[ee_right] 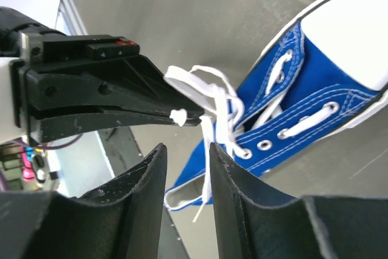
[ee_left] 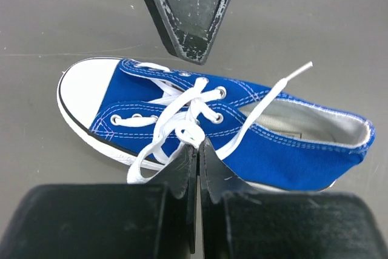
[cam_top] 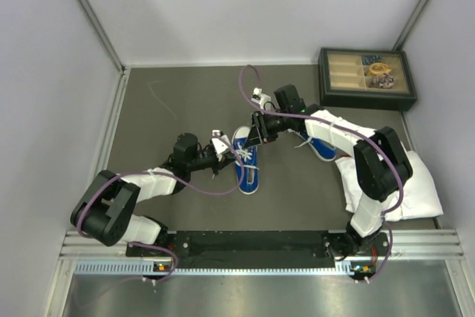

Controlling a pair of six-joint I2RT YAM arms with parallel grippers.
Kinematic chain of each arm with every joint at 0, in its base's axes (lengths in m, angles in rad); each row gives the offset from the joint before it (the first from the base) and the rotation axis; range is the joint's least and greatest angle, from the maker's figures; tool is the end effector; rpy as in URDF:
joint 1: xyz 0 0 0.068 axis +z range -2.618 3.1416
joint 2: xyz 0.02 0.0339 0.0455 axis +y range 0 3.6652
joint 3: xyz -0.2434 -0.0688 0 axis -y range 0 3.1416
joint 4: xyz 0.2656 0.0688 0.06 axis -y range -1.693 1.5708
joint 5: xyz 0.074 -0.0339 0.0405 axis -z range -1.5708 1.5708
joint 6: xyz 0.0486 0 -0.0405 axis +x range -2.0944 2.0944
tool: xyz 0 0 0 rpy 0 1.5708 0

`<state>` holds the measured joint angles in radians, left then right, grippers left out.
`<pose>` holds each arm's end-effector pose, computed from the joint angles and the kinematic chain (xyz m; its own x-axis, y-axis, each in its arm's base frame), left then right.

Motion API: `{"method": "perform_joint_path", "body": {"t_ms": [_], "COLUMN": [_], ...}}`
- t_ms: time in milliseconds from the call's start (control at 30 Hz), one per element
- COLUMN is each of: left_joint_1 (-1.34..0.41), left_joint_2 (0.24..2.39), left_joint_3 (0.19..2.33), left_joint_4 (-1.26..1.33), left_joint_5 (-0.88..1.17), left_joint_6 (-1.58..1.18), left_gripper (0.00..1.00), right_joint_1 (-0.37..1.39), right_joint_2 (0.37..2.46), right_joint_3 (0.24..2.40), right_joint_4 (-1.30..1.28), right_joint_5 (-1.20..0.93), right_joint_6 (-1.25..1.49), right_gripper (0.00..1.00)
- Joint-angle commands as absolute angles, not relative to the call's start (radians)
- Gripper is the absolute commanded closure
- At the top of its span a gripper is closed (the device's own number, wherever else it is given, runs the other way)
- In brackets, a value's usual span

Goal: Tie the shoes

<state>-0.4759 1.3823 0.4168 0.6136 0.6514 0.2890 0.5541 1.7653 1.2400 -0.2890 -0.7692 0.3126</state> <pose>0.2359 -0.1547 0.1295 -0.0457 0.2785 -0.9593 0.9215 0.3826 0.0672 0.3238 0.2401 0.1918 -0.8296 -0.2535 -0.4975 -0.5558 0.4600 0.6924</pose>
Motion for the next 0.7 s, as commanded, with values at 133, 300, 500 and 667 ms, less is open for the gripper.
{"method": "perform_joint_path", "body": {"t_ms": [133,300,500,667], "left_joint_1": [-0.460,-0.459,-0.459,-0.449], "left_joint_2": [1.430,1.454,1.474,1.491], "left_joint_3": [0.497,0.535,0.584,0.604], "left_joint_4": [0.542,0.486,0.404,0.376], "left_joint_5": [0.799,0.815,0.816,0.825], "left_joint_6": [0.440,0.454,0.453,0.440], "left_gripper": [0.97,0.96,0.96,0.96], "right_joint_1": [0.558,0.577,0.584,0.592], "right_joint_2": [1.807,1.827,1.855,1.879], "right_joint_3": [1.318,1.356,1.403,1.439], "right_joint_4": [-0.359,-0.396,-0.406,-0.437], "right_joint_5": [-0.755,-0.724,-0.698,-0.718], "right_joint_6": [0.200,0.130,0.080,0.037], "right_gripper": [0.65,0.65,0.65,0.66]}}
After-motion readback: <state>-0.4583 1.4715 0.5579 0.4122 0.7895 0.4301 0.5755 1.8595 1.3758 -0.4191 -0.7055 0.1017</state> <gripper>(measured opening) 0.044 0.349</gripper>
